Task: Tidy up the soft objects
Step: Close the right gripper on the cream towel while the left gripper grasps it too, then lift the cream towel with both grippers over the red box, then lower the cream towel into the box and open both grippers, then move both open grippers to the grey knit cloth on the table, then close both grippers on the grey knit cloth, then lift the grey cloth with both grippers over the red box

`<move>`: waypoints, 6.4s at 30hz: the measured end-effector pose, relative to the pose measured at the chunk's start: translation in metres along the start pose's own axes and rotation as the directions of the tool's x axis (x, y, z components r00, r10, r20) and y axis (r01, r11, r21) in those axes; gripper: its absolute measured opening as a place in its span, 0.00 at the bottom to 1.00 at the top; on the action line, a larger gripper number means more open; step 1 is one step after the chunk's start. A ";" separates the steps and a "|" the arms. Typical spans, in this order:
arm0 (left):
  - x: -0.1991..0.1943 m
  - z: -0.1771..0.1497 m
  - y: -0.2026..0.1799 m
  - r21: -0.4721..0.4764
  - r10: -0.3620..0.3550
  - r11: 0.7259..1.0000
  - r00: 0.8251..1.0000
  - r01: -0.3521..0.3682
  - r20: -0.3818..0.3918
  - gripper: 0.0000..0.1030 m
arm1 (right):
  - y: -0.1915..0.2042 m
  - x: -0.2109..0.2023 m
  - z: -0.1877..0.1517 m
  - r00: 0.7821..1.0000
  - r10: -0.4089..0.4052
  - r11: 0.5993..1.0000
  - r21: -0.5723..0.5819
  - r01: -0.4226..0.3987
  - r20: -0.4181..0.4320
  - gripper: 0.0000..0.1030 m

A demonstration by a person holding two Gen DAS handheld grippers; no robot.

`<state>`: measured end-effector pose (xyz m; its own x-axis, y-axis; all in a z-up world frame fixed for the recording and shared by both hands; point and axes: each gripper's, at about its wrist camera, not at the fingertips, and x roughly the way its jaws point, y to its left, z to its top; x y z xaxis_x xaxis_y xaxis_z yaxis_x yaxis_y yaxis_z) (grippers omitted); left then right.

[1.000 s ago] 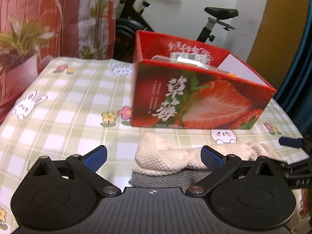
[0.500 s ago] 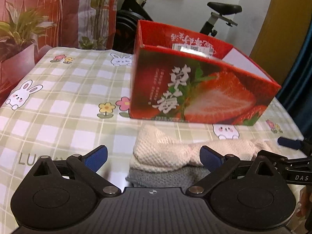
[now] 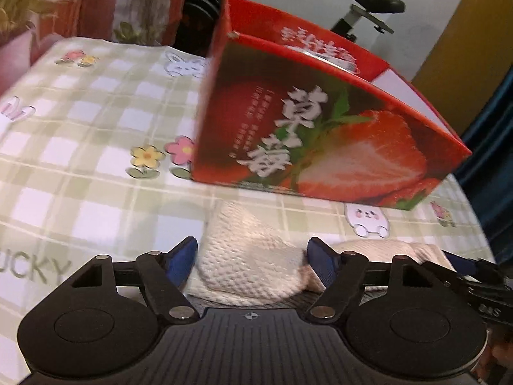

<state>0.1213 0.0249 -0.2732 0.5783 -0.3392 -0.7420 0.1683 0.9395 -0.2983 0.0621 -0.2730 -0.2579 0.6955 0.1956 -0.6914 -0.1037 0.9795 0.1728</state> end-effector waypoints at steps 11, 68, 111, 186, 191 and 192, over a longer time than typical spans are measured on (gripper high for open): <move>-0.011 -0.010 -0.002 0.020 -0.035 0.999 0.998 0.034 0.043 0.39 | 0.009 0.006 0.015 0.998 0.068 0.997 -0.041 -0.068 0.011 0.27; -0.019 0.156 -0.049 0.172 0.023 0.982 0.954 -0.078 0.300 0.28 | -0.008 0.030 0.191 0.974 0.078 0.993 -0.104 -0.057 0.212 0.24; -0.082 0.052 -0.048 0.197 0.076 0.972 0.969 -0.124 0.235 0.85 | 0.008 -0.036 0.123 0.972 0.090 0.979 -0.200 -0.046 0.217 0.64; -0.043 -0.043 -0.011 0.100 -0.004 0.995 0.998 -0.002 0.056 0.19 | -0.007 -0.023 -0.031 0.990 0.074 0.996 -0.065 -0.067 0.117 0.12; -0.055 -0.034 -0.011 0.105 0.000 0.994 0.995 -0.011 0.102 0.18 | -0.003 -0.029 -0.017 0.984 0.119 0.990 -0.095 -0.107 0.131 0.11; -0.058 -0.032 -0.011 0.108 0.001 0.994 0.993 -0.014 0.115 0.18 | -0.001 -0.030 -0.013 0.983 0.127 0.988 -0.105 -0.114 0.129 0.10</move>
<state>0.0604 0.0328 -0.2458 0.6661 -0.3305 -0.6686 0.2458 0.9437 -0.2215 0.0319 -0.2794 -0.2468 0.7627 0.3109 -0.5671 -0.2562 0.9504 0.1764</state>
